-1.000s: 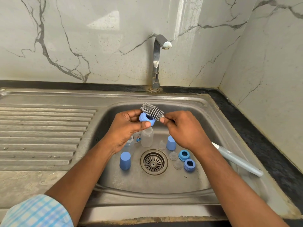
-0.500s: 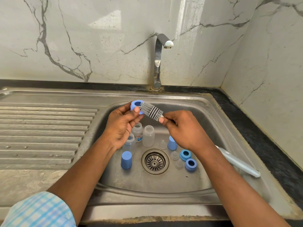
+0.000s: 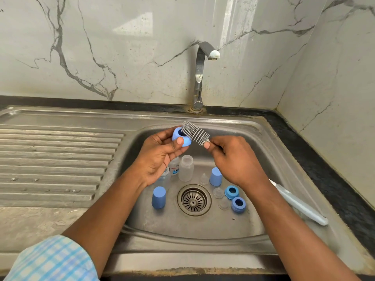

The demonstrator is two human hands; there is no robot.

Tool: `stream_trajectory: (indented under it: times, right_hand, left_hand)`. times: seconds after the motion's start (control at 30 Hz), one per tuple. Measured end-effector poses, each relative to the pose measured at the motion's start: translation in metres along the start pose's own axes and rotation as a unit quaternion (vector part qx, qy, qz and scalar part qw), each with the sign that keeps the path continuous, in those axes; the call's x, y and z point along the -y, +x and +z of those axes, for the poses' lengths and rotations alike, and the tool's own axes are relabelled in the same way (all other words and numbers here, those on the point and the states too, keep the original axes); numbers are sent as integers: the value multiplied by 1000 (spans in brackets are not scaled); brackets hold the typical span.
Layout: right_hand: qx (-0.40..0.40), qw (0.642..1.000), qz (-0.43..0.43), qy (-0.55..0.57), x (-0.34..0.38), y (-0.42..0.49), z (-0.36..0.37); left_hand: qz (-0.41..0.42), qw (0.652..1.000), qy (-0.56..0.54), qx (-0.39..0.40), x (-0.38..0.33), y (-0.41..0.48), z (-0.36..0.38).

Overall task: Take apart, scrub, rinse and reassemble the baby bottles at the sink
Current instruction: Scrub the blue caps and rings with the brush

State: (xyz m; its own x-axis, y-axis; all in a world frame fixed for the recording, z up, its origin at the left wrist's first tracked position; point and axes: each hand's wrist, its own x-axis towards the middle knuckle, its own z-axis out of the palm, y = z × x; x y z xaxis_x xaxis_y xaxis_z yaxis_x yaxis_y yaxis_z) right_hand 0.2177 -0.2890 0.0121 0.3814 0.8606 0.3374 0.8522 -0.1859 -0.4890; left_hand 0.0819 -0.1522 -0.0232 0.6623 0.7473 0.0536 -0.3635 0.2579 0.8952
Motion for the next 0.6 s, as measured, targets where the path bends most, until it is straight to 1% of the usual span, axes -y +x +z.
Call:
stream_trajectory:
  times: [0.07, 0.17, 0.23, 0.33, 0.4, 0.47, 0.6]
  right_hand:
    - [-12, 1000, 4, -1, -3, 2, 0]
    - [-12, 1000, 7, -5, -5, 4, -2]
    - [7, 1000, 4, 4, -4, 2, -4]
    - [39, 999, -8, -2, 5, -3, -2]
    - [19, 1000, -1, 0, 5, -1, -2]
    - [4, 1000, 13, 3, 1, 2, -4]
    - [45, 999, 8, 3, 2, -1, -3]
  left_hand:
    - [-7, 1000, 2, 27, 1, -2, 2]
    - [-20, 999, 24, 44, 0, -5, 1]
    - [-13, 999, 38, 31, -3, -4, 1]
    - [15, 1000, 24, -2, -7, 1, -6]
    - [17, 1000, 19, 11, -5, 1, -7]
    - [1, 999, 30, 29, 0, -1, -4]
    - [5, 997, 73, 11, 2, 1, -5]
